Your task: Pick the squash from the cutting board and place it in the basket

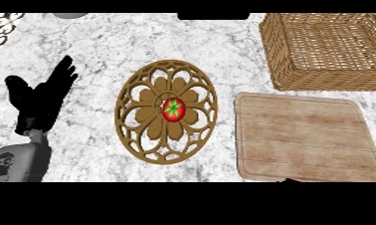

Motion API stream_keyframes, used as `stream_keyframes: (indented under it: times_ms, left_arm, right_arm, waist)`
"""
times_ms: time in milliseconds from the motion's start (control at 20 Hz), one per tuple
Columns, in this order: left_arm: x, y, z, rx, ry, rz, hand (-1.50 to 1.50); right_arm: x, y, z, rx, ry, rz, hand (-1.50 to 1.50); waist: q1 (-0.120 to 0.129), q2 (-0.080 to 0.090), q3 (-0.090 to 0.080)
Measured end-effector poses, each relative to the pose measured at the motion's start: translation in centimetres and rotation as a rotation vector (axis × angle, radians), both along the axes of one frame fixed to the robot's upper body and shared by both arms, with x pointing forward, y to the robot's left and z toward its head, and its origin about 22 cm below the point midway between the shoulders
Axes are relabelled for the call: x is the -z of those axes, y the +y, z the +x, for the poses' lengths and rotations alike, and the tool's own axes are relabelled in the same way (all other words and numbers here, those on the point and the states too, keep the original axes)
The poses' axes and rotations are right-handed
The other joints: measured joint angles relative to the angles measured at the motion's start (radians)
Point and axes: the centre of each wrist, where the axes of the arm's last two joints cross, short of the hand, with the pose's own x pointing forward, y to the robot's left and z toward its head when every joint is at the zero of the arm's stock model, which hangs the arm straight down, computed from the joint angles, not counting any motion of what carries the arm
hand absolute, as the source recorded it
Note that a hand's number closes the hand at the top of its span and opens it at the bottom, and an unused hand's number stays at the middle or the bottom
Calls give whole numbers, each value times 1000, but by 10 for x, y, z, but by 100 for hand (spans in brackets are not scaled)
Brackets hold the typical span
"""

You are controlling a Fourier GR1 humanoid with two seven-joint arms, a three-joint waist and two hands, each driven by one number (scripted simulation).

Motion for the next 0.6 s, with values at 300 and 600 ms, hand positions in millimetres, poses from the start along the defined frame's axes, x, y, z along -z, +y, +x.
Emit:
stream_keyframes:
  times_ms: [300,600]
  left_arm:
    - [-7,3,3,13,-5,-1,0]
    - [-4,-2,1,24,-5,-5,0]
  right_arm:
    - [-24,0,29,110,-56,1,150]
    - [-65,0,64,236,-131,-12,150]
  waist:
    - [10,2,-1]
    - [19,2,-1]
